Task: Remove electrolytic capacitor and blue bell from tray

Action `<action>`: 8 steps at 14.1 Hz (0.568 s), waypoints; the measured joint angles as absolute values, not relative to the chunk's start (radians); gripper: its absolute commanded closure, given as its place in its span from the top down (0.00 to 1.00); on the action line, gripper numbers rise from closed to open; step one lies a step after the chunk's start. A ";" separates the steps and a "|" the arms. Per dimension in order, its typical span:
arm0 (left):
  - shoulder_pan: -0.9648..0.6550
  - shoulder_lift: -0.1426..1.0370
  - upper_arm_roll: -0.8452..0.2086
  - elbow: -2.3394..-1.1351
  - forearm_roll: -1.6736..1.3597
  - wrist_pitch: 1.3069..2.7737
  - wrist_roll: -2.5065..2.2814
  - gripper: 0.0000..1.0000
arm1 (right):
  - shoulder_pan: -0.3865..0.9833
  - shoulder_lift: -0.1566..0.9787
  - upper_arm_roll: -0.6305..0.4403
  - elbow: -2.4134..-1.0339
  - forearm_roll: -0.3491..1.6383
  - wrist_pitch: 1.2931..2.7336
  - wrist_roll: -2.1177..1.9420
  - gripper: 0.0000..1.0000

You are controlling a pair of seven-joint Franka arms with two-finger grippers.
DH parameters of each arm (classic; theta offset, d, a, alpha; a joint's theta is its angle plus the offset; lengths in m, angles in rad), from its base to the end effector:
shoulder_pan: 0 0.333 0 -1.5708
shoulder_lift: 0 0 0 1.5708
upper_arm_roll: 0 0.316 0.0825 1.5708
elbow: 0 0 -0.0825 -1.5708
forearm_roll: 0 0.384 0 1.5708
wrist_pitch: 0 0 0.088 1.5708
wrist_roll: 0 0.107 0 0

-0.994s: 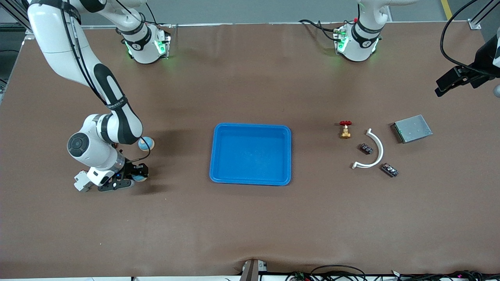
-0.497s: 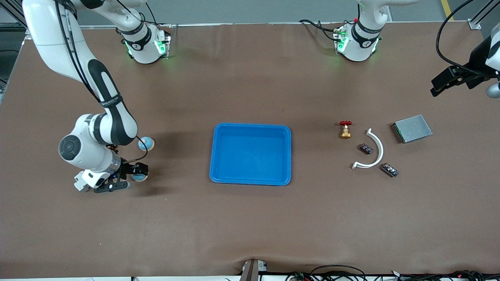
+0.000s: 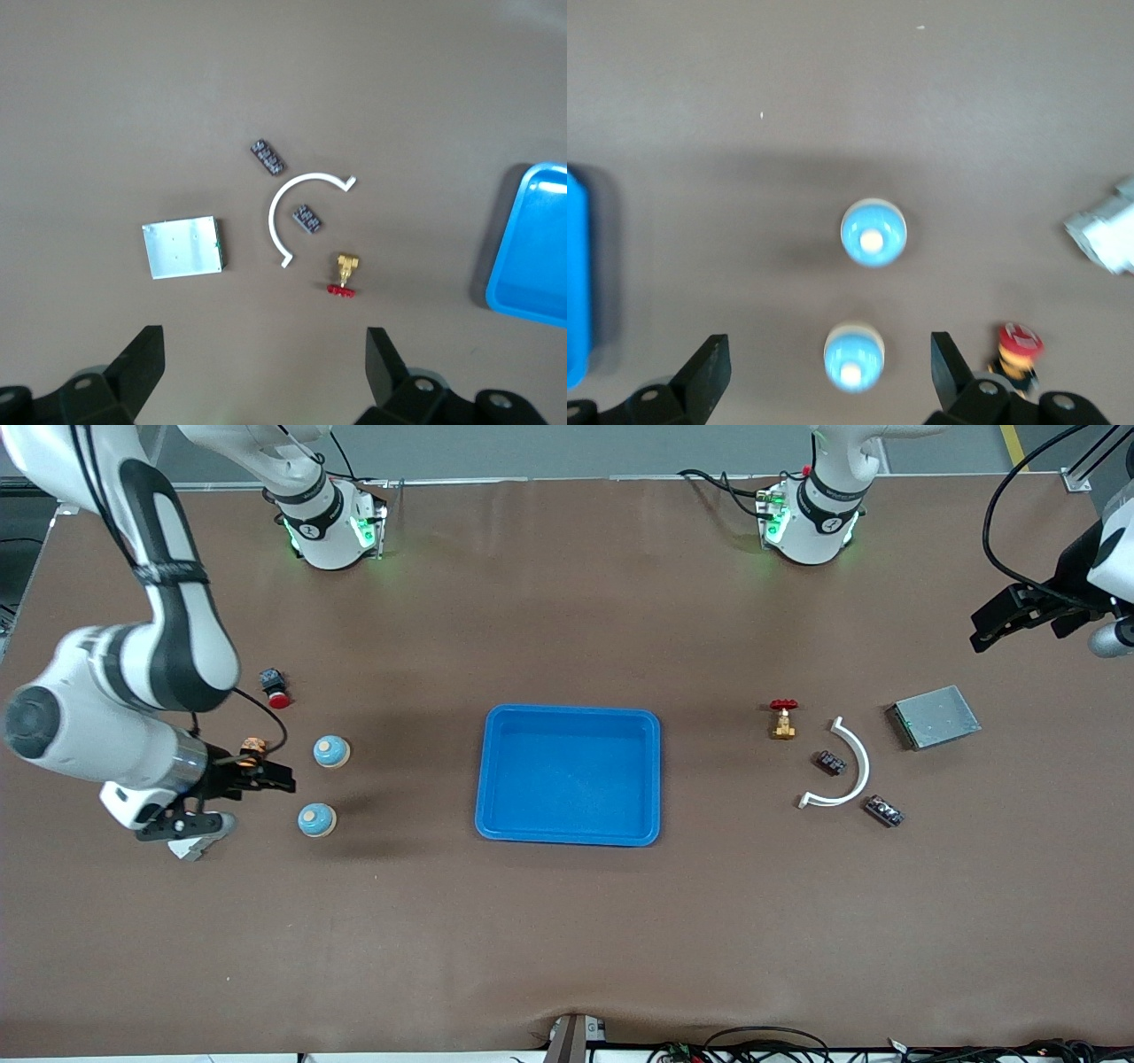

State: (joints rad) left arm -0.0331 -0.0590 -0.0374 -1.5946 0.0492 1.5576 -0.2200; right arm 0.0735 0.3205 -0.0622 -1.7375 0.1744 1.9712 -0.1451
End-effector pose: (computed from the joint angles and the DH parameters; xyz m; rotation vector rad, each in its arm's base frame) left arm 0.5339 -0.0330 0.6444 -3.0848 -0.2329 -0.0451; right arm 0.6344 0.0214 0.3868 -2.9936 -0.1254 0.1142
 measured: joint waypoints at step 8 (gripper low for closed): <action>-0.034 -0.003 -0.041 -1.530 0.049 1.507 -0.216 1.00 | 0.010 0.157 -0.039 -1.677 0.089 1.769 -0.078 1.00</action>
State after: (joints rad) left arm -0.0345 -0.0032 -0.0412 -1.5302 0.0492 1.5071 -0.2164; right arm 0.0095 0.1574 -0.0387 -1.6772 0.0894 1.7695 -0.0783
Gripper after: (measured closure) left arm 0.000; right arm 0.000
